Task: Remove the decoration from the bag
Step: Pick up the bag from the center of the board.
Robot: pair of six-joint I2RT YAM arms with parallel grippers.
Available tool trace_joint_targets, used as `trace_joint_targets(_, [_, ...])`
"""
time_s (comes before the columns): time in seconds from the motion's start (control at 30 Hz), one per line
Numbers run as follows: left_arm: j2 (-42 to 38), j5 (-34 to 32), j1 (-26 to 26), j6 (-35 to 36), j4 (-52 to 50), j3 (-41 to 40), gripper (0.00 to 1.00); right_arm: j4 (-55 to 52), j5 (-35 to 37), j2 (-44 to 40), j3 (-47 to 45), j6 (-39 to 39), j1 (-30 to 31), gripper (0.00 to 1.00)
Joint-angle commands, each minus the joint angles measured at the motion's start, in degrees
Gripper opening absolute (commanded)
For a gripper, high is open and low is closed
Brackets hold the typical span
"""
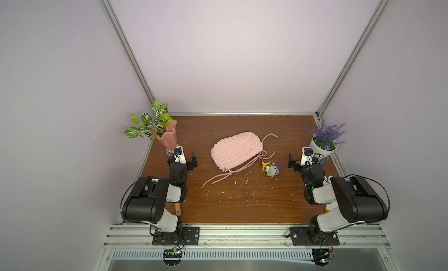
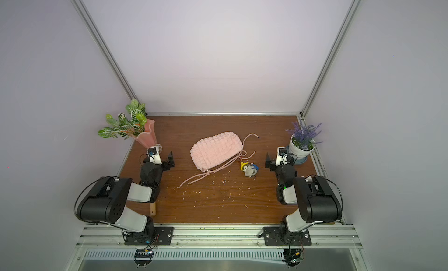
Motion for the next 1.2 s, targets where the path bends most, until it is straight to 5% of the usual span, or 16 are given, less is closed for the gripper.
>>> trace_joint_targets(0.0, [-0.2, 0.6, 0.7, -0.3, 1.4, 0.6, 0.99, 0.6, 0.3, -0.5, 1.3, -0.6, 0.2, 1.0])
trace_joint_targets(0.3, [-0.4, 0.7, 0.7, -0.1, 0.7, 0.7, 0.99, 1.3, 0.0, -0.6, 1.0, -0.4, 0.1, 1.0])
trace_joint_targets(0.37, [-1.8, 5.6, 0.6, 2.0, 0.6, 0.6, 0.99, 1.1, -0.7, -1.2, 1.1, -0.5, 0.1, 1.0])
trace_joint_targets(0.53, [-12.9, 2.6, -5.6, 7.0, -15.9, 5.3, 0.99, -8.7, -3.4, -9.3, 3.0, -1.7, 0.1, 1.0])
trace_joint_targets(0.83, [-23.9, 3.2, -15.4, 0.5, -43.2, 17.2, 0.99, -28.1, -17.8, -26.3, 7.5, 5.6, 1.3, 1.0])
trace_joint_targets(1.17, [-7.4, 3.8, -30.1, 2.8, -57.0, 35.6, 0.99, -54.6, -26.3, -33.5, 14.6, 4.1, 8.4, 0.99])
